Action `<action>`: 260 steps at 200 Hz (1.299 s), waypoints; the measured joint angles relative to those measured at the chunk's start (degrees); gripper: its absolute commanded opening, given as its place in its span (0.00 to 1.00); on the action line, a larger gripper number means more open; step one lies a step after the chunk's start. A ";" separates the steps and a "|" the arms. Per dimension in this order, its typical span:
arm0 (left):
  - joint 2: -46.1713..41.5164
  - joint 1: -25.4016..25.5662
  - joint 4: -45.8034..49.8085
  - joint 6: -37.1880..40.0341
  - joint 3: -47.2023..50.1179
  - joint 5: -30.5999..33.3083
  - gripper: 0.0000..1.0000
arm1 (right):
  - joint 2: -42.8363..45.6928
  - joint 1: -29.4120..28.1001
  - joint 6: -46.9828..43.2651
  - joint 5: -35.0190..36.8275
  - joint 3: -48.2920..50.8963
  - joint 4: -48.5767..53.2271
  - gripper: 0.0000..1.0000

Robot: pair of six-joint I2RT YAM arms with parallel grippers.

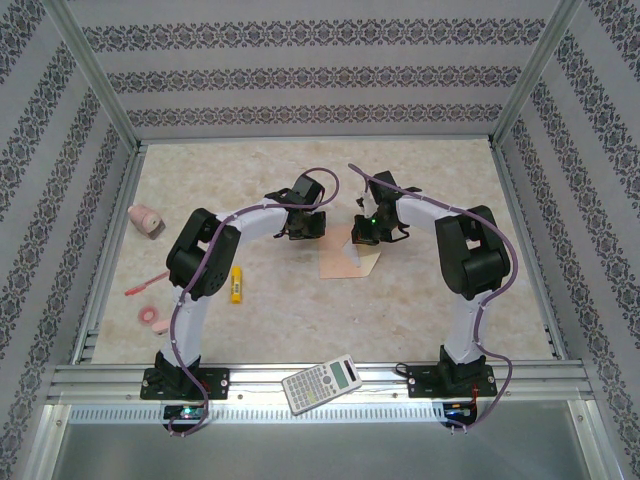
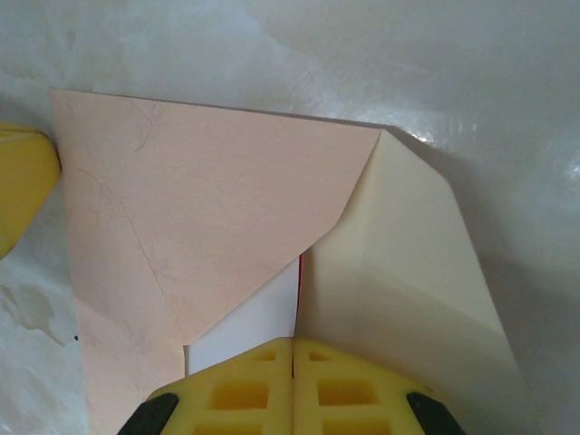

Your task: Place the letter into the envelope and seal it

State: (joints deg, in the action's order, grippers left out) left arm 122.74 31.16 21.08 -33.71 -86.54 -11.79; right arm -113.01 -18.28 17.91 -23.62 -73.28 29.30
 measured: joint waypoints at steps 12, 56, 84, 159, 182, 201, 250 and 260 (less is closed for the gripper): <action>-0.20 0.00 -0.26 -0.24 0.37 0.04 0.00 | 0.00 0.00 0.15 0.00 0.00 0.02 0.08; -3.78 1.01 -0.61 -0.85 5.22 0.63 0.00 | 0.00 0.02 0.37 0.00 0.04 0.00 0.07; -7.74 1.42 0.70 -1.07 8.81 0.94 0.00 | 0.00 0.02 0.39 0.02 0.20 -0.02 0.08; -11.37 2.27 1.18 -2.86 11.91 -0.07 0.00 | 0.00 0.02 1.70 0.00 1.20 -0.42 0.07; -11.32 4.07 1.14 -3.72 11.91 -0.48 0.00 | 0.00 0.02 1.88 0.00 1.44 -0.57 0.07; -11.13 5.27 1.05 -4.28 11.91 -0.90 0.00 | 0.02 0.02 1.90 0.00 1.46 -0.63 0.07; -10.21 5.64 0.98 -4.57 11.91 -1.05 0.00 | 0.02 0.02 2.16 -0.02 1.55 -0.87 0.07; -10.21 5.66 0.98 -4.57 11.91 -1.03 0.00 | 0.02 0.02 2.23 -0.02 1.55 -0.87 0.07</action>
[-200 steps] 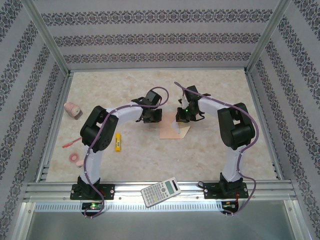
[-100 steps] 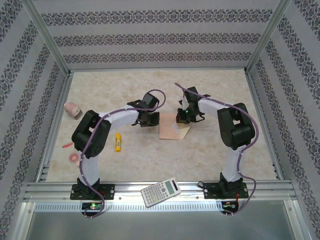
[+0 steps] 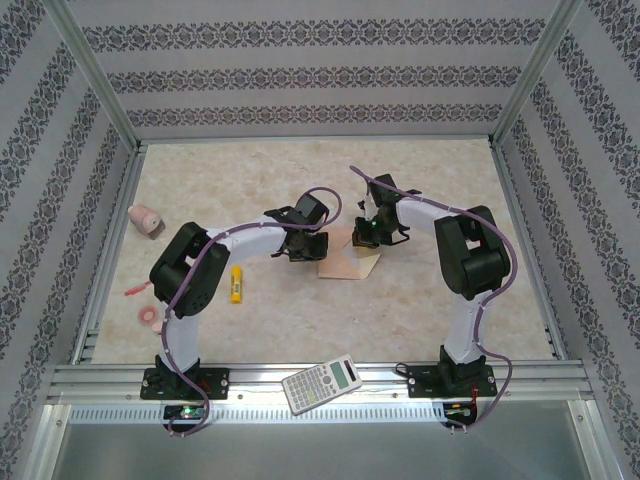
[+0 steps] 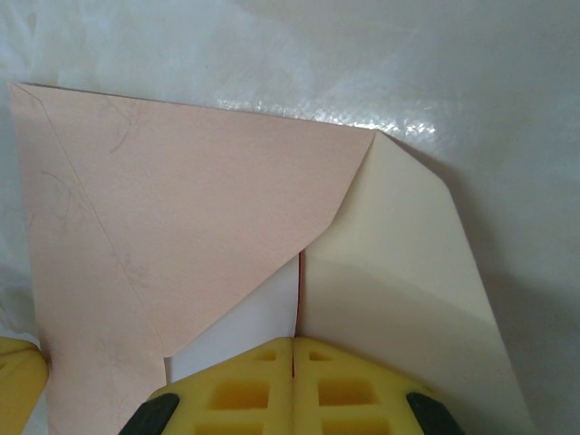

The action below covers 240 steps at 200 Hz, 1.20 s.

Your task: Place the letter into the envelope and seal it

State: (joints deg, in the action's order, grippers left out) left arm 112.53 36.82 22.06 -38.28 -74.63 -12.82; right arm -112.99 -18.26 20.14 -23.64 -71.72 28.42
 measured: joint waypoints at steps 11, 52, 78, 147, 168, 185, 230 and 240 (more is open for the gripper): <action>0.00 0.00 0.00 0.02 0.00 0.00 0.00 | 0.00 0.00 0.13 0.00 0.00 0.00 0.07; 0.17 0.00 -0.04 0.00 0.04 0.39 0.00 | 0.00 -0.02 0.70 0.00 0.02 -0.02 0.07; 1.22 0.00 -0.72 -0.24 0.55 0.39 0.00 | 0.13 -0.02 0.94 0.00 0.22 -0.11 0.07; 1.38 0.24 -3.87 -2.14 1.77 0.39 0.00 | 1.99 -0.02 3.19 0.04 2.80 -1.29 0.07; 1.38 0.44 -4.76 -3.02 2.01 0.39 0.00 | 2.73 -0.28 4.57 0.07 3.91 -1.79 0.07; 1.38 0.68 -5.11 -3.82 2.03 0.46 0.00 | 3.17 -0.81 5.68 0.02 4.63 -2.34 0.07; 1.53 1.01 -5.57 -4.74 2.03 0.74 0.00 | 3.69 -1.25 6.99 0.26 5.49 -3.23 0.08; 1.55 1.03 -5.57 -4.74 2.03 0.81 0.00 | 3.69 -1.25 6.95 0.39 5.46 -3.21 0.09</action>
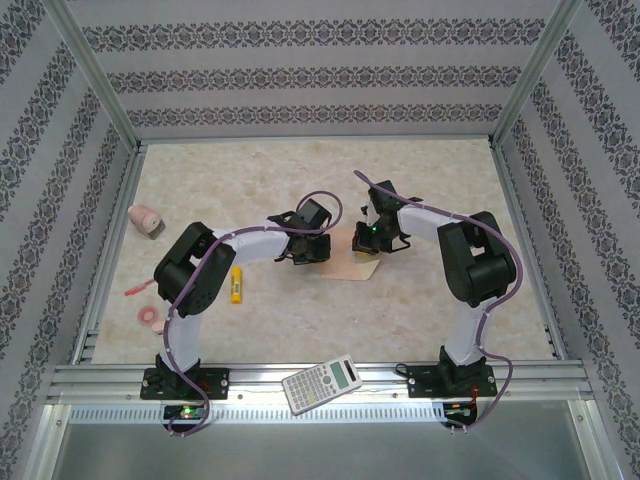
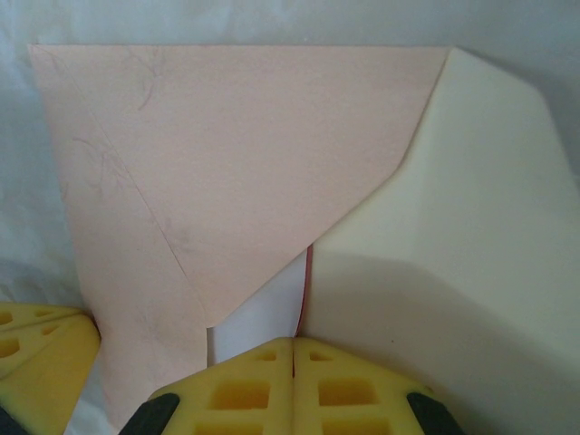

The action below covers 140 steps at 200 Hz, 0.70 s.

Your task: Place the letter into the envelope and seal it

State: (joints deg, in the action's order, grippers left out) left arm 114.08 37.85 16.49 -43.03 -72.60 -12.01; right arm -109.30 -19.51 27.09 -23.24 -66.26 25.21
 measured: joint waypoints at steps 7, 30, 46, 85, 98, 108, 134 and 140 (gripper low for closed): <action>0.00 0.00 0.00 0.02 -0.02 0.00 0.00 | 0.00 -0.02 0.00 0.11 0.00 0.00 0.09; 0.04 0.04 0.00 0.15 -0.11 0.02 0.00 | 0.00 -0.15 -0.35 0.59 -0.26 0.17 0.10; 0.15 0.07 0.00 0.48 -0.28 0.00 0.00 | -0.02 -0.15 -0.44 0.90 -0.68 0.20 0.10; 0.37 0.17 0.04 0.94 -0.66 0.04 0.00 | 0.00 -0.15 -0.72 1.53 -1.33 0.24 0.14; 0.37 0.26 0.02 1.01 -0.70 0.07 0.00 | 0.00 -0.15 -1.14 1.86 -1.49 0.48 0.16; 0.37 0.37 0.00 1.05 -0.72 0.09 0.00 | 0.07 -0.15 -1.66 2.19 -1.53 0.83 0.21; 0.31 0.46 0.04 1.57 -0.72 0.28 0.00 | 1.57 -0.11 -2.54 4.17 -1.55 2.69 0.32; 0.31 0.48 0.09 1.70 -0.76 0.42 0.03 | 2.29 -0.09 -2.62 4.66 -1.55 3.10 0.34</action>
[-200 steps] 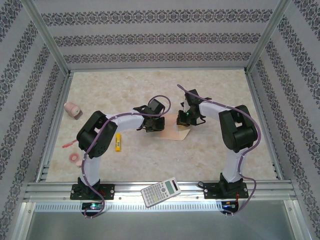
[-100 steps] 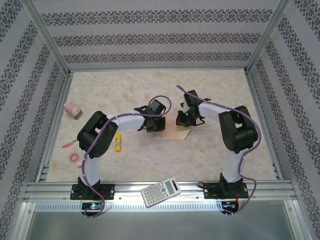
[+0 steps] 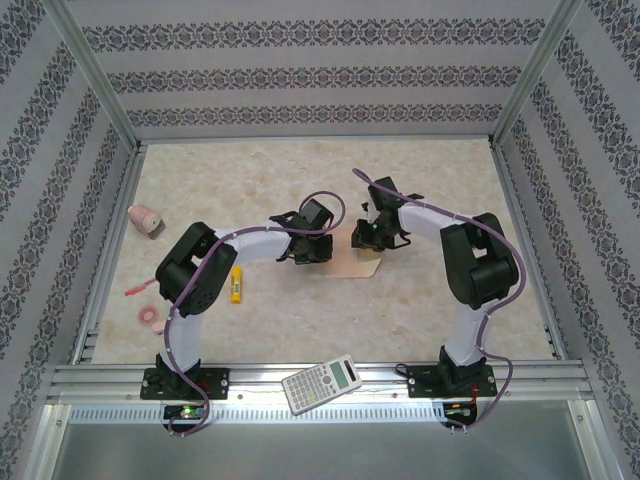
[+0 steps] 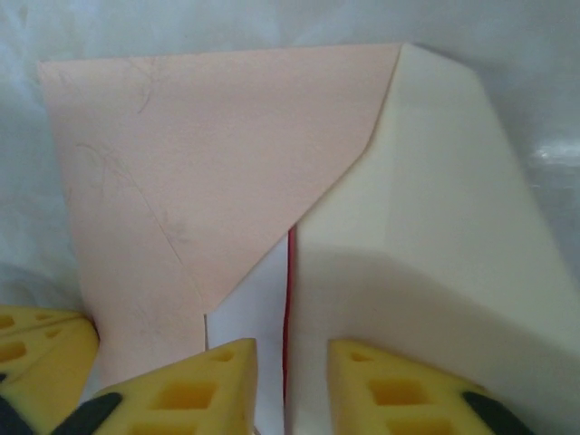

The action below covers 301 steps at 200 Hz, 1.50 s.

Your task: Place the letter into the envelope and seal it

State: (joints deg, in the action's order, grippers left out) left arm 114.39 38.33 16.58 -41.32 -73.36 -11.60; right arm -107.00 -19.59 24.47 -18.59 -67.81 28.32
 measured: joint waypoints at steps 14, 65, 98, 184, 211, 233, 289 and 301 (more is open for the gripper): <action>-0.20 0.00 0.37 0.48 -0.02 0.17 0.13 | 2.58 0.52 -0.70 1.14 0.00 0.81 0.38; -4.96 0.33 4.11 2.34 -0.04 1.81 0.55 | 12.74 2.99 -0.92 3.13 0.00 2.16 0.45; -11.21 0.31 4.96 2.64 -0.17 2.84 0.68 | 15.74 3.26 -0.83 3.34 0.11 2.29 0.48; -28.74 -3.91 11.19 5.84 0.96 5.97 1.00 | 22.71 1.27 1.38 4.15 6.12 2.03 0.98; -33.48 -8.70 15.30 7.30 1.55 7.67 1.00 | 25.64 -0.96 3.65 4.74 7.52 1.03 0.98; -36.83 -13.11 18.49 7.93 3.93 8.46 1.00 | 28.17 -2.84 5.38 5.57 8.68 -0.11 0.98; -42.62 -20.26 27.67 9.84 10.58 11.91 1.00 | 33.14 -7.76 9.84 6.43 13.53 -5.20 0.98; -43.21 -20.98 28.89 9.94 12.66 12.33 1.00 | 33.48 -8.52 10.73 6.49 14.88 -6.21 0.98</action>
State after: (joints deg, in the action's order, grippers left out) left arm 71.18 17.34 45.47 -31.38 -60.71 0.73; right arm -73.52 -28.12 35.20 -12.10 -52.93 22.11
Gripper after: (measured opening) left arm 0.996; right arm 0.979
